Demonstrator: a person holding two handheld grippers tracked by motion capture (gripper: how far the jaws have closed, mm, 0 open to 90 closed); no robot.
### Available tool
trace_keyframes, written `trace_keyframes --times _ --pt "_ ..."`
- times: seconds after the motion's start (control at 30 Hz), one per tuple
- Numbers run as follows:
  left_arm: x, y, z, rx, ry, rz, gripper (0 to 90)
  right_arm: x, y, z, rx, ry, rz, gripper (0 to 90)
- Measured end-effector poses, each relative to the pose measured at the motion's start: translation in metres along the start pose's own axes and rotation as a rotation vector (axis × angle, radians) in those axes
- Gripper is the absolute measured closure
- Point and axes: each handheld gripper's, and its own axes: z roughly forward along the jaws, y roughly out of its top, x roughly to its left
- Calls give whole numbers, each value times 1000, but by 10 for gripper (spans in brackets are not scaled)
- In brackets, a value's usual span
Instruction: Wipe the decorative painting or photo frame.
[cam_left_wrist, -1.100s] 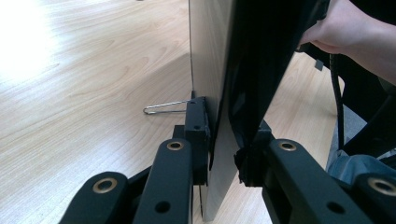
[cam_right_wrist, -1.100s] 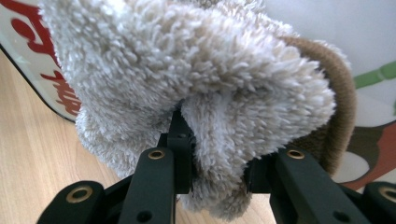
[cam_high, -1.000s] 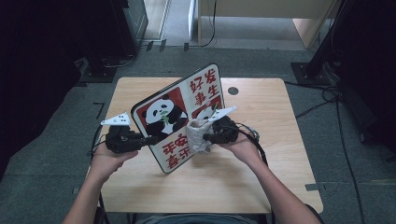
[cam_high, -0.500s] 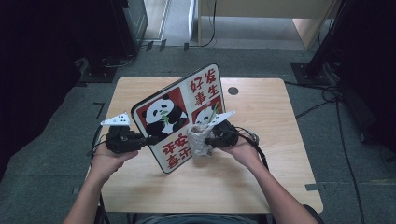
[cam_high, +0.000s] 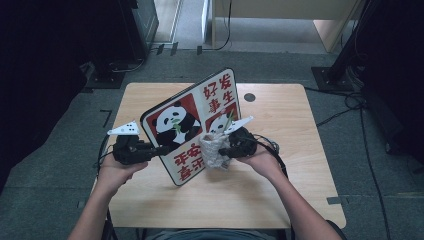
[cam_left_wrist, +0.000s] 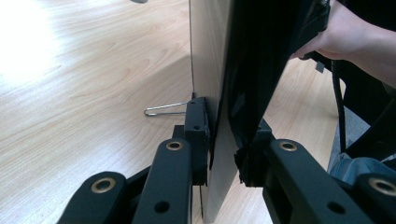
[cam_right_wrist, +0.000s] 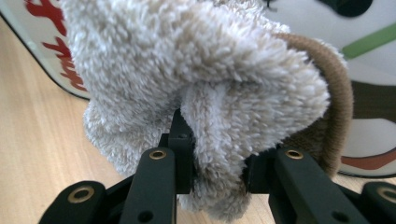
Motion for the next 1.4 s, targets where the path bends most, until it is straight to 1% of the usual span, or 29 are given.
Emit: trace_keyframes --times 0.13,0.17,0.2,0.23,0.33,0.43,0.57,0.6,0.63,0.77,0.8,0.83,0.9,1.0,1.13,1.17,1.2,1.23,1.27,1.3,1.33,1.4 --pt "0 0 0 2 -5 0 774 2 5 -7 -10 3 -1 704" --pt "0 0 0 1 -3 2 773 2 9 -11 -25 9 -3 704" --pt "1 0 0 1 -4 2 773 2 9 -11 -25 9 -3 704" --pt "1 0 0 2 -6 1 771 3 11 -14 -30 28 13 706" --pt "1 0 0 -1 -7 9 770 3 14 -16 -29 38 19 707" --pt "1 -1 -1 -3 -6 15 770 4 17 -19 -25 40 20 708" --pt "2 -1 -1 -3 -11 19 769 6 24 -26 -35 38 18 710" --pt "2 -1 -1 -2 -12 18 768 7 29 -31 -46 36 20 712" --pt "2 -1 -1 -3 -13 18 768 7 29 -31 -46 36 20 712" --pt "2 -1 -1 -1 -15 16 766 9 39 -43 -76 36 40 716" --pt "2 -1 -2 -1 -16 15 766 10 42 -46 -81 36 39 716" --pt "2 -1 -2 0 -11 17 768 12 48 -51 -88 35 28 716" --pt "2 -1 -2 0 -11 17 768 12 50 -52 -90 35 28 716" --pt "1 -1 -2 1 -9 16 768 15 59 -58 -96 38 19 716" --pt "1 -1 -2 -1 -10 9 767 16 69 -65 -113 37 6 715" --pt "1 -1 -2 -2 -12 6 766 16 74 -68 -120 43 2 715" --pt "1 -1 -2 -2 -12 6 764 16 74 -68 -120 43 2 715" --pt "1 -1 -2 -3 -13 3 762 17 80 -72 -126 44 -4 715" --pt "2 -1 -2 -2 -15 0 762 17 80 -72 -126 44 -4 715" --pt "2 -1 -2 -1 -16 -2 754 18 87 -76 -131 39 -15 715" --pt "2 -1 -2 0 -15 -6 754 18 87 -76 -131 39 -15 715" --pt "2 -1 -2 1 -15 -9 753 18 93 -80 -141 34 -23 715"
